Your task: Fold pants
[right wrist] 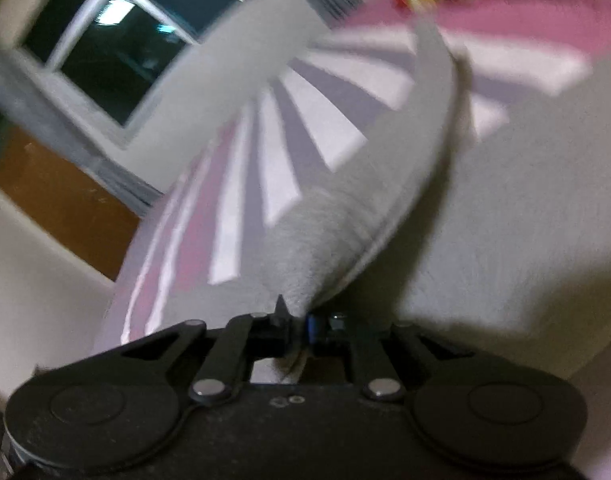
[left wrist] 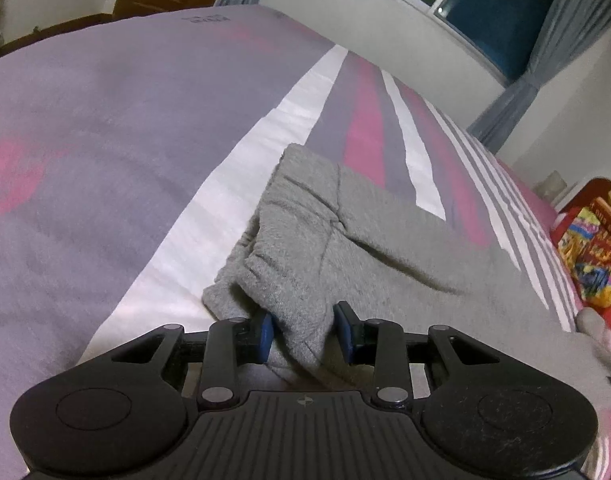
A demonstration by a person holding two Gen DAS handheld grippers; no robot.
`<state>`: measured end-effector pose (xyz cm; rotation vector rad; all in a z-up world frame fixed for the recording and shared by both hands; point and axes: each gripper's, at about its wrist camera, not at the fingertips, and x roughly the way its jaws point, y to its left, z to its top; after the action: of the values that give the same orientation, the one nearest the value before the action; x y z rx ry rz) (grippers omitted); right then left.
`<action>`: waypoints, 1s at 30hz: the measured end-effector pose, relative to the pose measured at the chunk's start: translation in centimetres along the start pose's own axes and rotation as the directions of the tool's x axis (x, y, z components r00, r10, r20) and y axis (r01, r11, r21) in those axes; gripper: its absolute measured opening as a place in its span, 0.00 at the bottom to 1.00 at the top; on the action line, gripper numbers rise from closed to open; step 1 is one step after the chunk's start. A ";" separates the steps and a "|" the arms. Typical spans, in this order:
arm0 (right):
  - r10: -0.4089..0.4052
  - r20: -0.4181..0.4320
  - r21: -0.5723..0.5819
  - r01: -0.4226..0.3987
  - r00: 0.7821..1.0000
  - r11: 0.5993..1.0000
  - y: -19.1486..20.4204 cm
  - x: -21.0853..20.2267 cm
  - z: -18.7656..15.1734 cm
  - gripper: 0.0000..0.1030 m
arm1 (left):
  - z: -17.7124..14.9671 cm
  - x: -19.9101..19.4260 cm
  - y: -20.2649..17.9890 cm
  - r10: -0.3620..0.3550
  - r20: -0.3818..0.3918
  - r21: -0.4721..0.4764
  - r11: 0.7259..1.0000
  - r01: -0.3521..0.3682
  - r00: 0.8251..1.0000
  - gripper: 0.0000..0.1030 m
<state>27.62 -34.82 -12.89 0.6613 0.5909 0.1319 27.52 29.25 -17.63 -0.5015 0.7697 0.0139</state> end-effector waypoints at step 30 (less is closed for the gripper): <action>0.065 -0.020 0.351 -0.054 0.998 0.935 -19.0 2.8 5.0 0.19 | 0.1 0.4 -0.3 0.019 -0.024 -0.024 1.000 -0.019 1.000 0.33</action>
<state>31.43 -51.69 -22.67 1.0256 0.6306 0.0934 27.90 28.99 -17.73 -0.5185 0.7979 0.0352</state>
